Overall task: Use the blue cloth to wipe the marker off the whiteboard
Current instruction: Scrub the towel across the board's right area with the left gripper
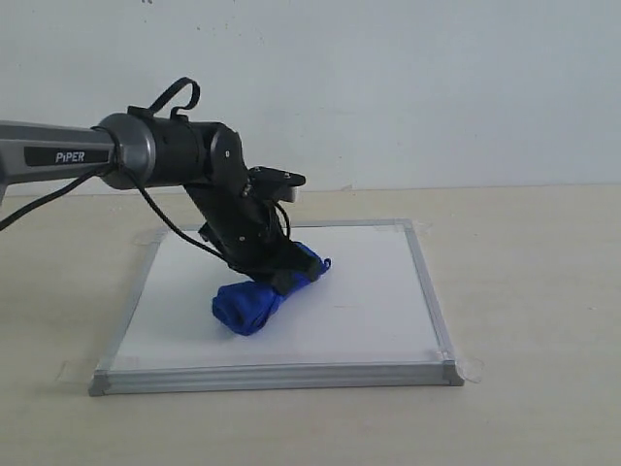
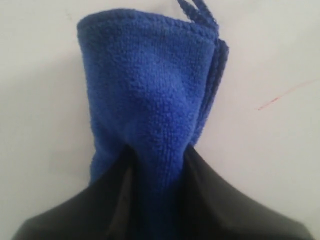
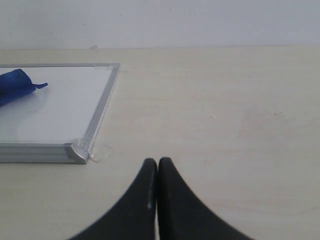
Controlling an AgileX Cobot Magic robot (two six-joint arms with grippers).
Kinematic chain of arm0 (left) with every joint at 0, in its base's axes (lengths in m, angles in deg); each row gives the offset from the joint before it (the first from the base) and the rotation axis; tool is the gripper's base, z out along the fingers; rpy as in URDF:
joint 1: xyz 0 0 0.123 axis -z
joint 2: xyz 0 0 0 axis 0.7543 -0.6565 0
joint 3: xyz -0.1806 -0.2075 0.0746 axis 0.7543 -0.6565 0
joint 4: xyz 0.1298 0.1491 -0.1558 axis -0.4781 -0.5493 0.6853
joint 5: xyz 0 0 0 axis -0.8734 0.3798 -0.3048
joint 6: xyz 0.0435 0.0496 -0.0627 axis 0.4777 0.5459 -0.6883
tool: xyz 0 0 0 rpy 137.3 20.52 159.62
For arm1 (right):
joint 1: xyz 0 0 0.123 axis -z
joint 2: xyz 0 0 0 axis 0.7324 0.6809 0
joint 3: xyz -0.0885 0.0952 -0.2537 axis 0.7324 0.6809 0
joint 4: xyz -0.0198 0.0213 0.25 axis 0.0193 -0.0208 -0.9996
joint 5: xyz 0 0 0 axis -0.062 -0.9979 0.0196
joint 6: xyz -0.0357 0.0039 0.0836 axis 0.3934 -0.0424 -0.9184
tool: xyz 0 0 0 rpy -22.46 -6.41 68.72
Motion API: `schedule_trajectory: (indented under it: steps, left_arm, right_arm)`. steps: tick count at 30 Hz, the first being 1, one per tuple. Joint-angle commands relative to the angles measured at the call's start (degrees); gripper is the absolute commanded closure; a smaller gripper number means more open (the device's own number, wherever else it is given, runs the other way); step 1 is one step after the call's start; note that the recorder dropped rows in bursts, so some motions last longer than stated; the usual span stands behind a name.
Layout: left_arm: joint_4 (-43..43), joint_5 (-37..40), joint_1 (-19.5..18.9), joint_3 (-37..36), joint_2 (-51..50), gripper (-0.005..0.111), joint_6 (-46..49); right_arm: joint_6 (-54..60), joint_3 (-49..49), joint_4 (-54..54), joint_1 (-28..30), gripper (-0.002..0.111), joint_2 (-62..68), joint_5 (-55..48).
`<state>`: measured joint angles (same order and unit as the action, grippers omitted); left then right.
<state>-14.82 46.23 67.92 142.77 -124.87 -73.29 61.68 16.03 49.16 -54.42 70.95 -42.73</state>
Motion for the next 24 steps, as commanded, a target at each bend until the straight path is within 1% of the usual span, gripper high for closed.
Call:
schedule_trajectory:
  steps: [1, 5, 9, 12, 14, 17, 18, 21, 22, 24]
  left_arm:
    - [-0.3, 1.28, 1.81, -0.02, -0.22, 0.103, 0.29]
    - [-0.32, 0.03, 5.65, -0.02, -0.9, 0.103, 2.71]
    - [0.31, 3.37, 9.25, -0.02, -2.16, 0.103, 8.18]
    - [5.76, 6.03, 11.23, -0.02, -2.43, 0.103, 13.88]
    - [11.4, 7.16, 12.61, -0.02, -2.32, 0.103, 18.81]
    - [19.03, 6.89, 14.25, 0.12, -1.95, 0.103, 24.77]
    - [20.9, 6.62, 14.7, 0.12, -1.81, 0.103, 26.7]
    - [21.53, 4.17, 14.94, 0.12, -1.68, 0.103, 28.12]
    - [20.82, 3.02, 14.78, 0.12, -1.68, 0.103, 28.12]
    - [16.94, -0.48, 13.67, 0.12, -1.79, 0.103, 24.84]
  right_arm:
    - [0.19, -0.06, 0.29, 0.4, 0.108, -0.29, 0.2]
    - [0.2, -0.06, 0.29, 0.4, 0.108, -0.29, -0.21]
    - [0.2, -0.06, 0.29, 0.4, 0.108, -0.29, -0.21]
    - [0.2, -0.06, 0.29, 0.4, 0.108, -0.29, -0.21]
    - [0.2, -0.06, 0.29, 0.4, 0.108, -0.29, -0.21]
    - [0.2, -0.06, 0.29, 0.4, 0.108, -0.29, -0.21]
    - [0.2, -0.06, 0.29, 0.4, 0.108, -0.29, -0.21]
    - [0.2, -0.06, 0.29, 0.4, 0.108, -0.29, -0.21]
    - [0.2, -0.06, 0.29, 0.4, 0.108, -0.29, -0.21]
    - [0.2, -0.06, 0.29, 0.4, 0.108, -0.29, -0.21]
